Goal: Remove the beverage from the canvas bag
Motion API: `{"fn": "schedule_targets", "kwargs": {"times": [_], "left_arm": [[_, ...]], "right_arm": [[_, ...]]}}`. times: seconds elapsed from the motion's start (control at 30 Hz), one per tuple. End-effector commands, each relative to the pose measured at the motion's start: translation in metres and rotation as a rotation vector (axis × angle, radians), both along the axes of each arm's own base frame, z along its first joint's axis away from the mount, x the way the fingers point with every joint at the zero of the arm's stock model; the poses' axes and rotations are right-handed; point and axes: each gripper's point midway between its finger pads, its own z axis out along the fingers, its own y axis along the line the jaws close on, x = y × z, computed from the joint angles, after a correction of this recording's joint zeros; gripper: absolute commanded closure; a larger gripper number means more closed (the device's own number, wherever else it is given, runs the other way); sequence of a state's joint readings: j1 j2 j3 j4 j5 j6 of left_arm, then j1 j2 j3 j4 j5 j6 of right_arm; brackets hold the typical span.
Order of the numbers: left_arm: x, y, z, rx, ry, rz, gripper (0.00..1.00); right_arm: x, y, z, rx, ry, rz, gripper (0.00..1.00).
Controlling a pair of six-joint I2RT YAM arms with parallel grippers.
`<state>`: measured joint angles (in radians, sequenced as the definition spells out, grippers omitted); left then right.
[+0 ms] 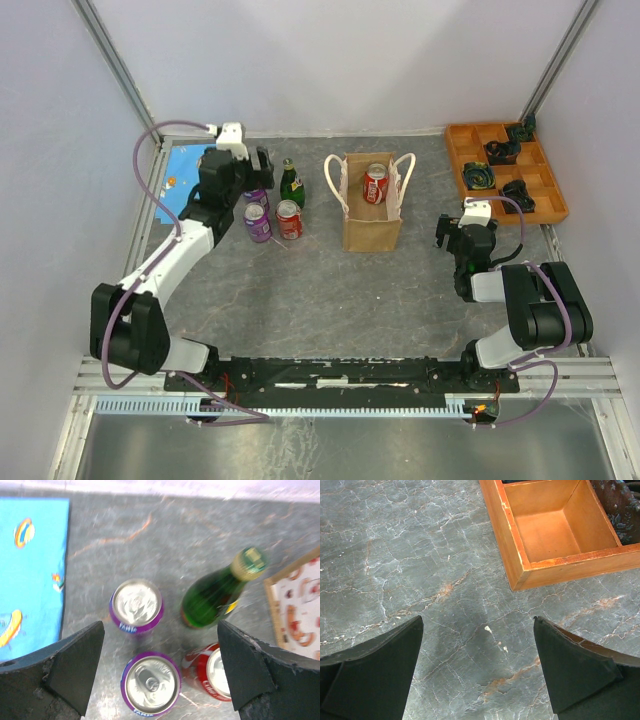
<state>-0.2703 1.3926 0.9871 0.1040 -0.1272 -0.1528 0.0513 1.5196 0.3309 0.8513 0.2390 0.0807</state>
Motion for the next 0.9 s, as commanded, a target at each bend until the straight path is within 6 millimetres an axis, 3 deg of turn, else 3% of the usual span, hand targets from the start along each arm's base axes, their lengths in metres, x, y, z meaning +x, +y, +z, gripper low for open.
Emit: {"fn": "schedule_targets", "kwargs": {"times": [0.0,0.07,0.17,0.3,0.37,0.47,0.6,0.77,0.87], "left_arm": [[0.006,-0.038,0.111,0.001,-0.256,-0.225,0.02],[0.004,-0.064,0.132,0.009,-0.292,-0.337,0.03],[0.001,-0.111,0.143,0.076,-0.305,-0.490,0.03],[0.003,-0.177,0.129,0.103,-0.249,-0.703,0.02],[0.007,-0.205,0.113,0.098,-0.205,-0.785,0.03],[0.005,-0.239,0.107,0.075,-0.193,-0.880,0.03],[0.016,-0.260,0.093,0.039,-0.170,-0.901,0.03],[0.030,-0.278,0.053,0.036,-0.060,-0.909,0.03],[0.031,-0.290,0.040,0.041,-0.039,-0.914,0.03]], "right_arm": [[0.012,0.001,0.019,0.001,-0.061,0.005,0.01],[0.012,0.001,0.019,0.002,-0.061,0.006,0.01],[0.012,0.001,0.019,0.001,-0.060,0.005,0.01],[0.012,0.001,0.019,0.002,-0.060,0.006,0.01],[0.012,0.001,0.019,0.001,-0.061,0.007,0.01],[0.012,0.001,0.019,0.002,-0.062,0.006,0.01],[0.012,0.001,0.019,0.001,-0.060,0.006,0.01],[0.012,0.001,0.019,0.002,-0.060,0.006,0.01],[0.012,0.001,0.019,0.002,-0.062,0.006,0.01]]}}
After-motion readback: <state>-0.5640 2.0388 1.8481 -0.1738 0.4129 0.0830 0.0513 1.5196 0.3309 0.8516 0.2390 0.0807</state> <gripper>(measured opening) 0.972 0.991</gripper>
